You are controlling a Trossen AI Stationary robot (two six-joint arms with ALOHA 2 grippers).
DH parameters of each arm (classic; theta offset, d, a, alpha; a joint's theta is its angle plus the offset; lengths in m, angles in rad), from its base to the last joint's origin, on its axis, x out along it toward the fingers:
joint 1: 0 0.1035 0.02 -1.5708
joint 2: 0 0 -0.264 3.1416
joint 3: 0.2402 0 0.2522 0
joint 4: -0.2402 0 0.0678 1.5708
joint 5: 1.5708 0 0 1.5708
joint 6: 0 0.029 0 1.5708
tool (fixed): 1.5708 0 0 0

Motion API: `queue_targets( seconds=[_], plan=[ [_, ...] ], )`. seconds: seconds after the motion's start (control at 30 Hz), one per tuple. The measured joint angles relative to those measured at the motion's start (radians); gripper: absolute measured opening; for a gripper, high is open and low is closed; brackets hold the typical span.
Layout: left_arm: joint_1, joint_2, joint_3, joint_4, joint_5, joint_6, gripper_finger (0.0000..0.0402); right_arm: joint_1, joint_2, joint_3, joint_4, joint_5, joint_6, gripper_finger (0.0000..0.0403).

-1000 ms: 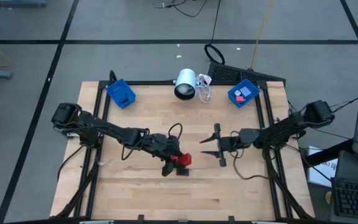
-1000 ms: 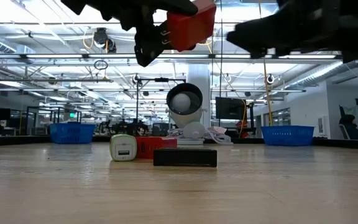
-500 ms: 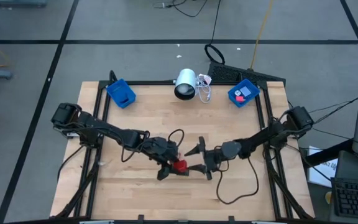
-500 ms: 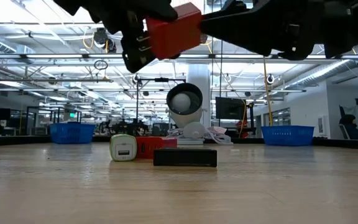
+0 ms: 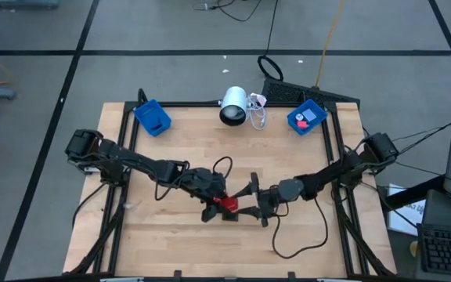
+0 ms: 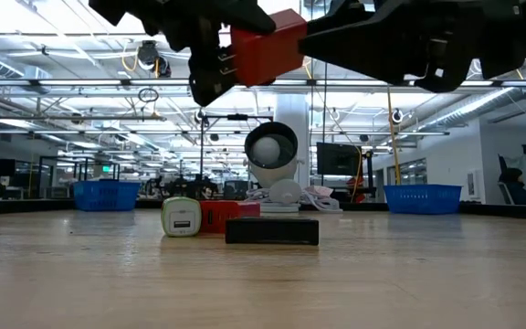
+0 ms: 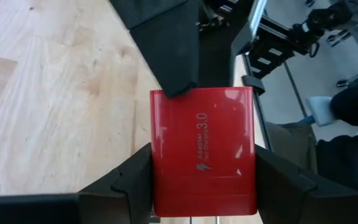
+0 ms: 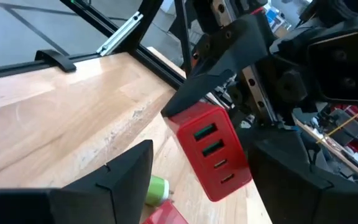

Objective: Pick & Place Office items
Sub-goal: Put the top red charger adapter into the right blue bin

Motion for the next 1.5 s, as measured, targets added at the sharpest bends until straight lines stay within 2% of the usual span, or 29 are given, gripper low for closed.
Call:
queue_targets(
  seconds=[0.13, 0.3, 0.53, 0.63, 0.93, 1.03, 1.2, 1.5],
  plan=[
    [-0.001, 0.0, 0.0, 0.029, 0.004, -0.009, 0.0224, 0.0, 0.006, -0.001, 0.006, 0.043, -0.005, 0.0251],
    [0.001, 0.007, 0.0, 0.061, 0.008, -0.017, 0.0211, 0.0, 0.007, -0.002, 0.018, 0.042, -0.014, 0.0251],
    [0.006, 0.008, 0.0, 0.052, 0.005, -0.022, 0.0219, 0.007, 0.007, 0.0, 0.034, 0.046, -0.06, 0.0246],
    [0.005, 0.008, 0.0, 0.05, 0.003, -0.022, 0.0226, 0.008, 0.007, 0.013, 0.022, 0.043, -0.058, 0.0229],
    [0.005, 0.01, 0.0, 0.046, 0.016, -0.028, 0.0212, 0.012, 0.007, 0.02, 0.01, 0.039, -0.126, 0.0146],
    [0.005, 0.01, 0.0, 0.046, 0.016, -0.029, 0.0231, 0.013, 0.007, 0.02, 0.009, 0.039, -0.133, 0.0132],
    [0.005, 0.01, 0.0, 0.055, -0.008, 0.042, 0.0263, 0.013, 0.007, 0.02, 0.009, 0.042, -0.055, 0.0124],
    [0.015, 0.002, 0.0, 0.057, 0.005, 0.189, 0.0283, 0.013, 0.006, 0.02, 0.011, 0.039, 0.022, 0.0119]
  ],
)
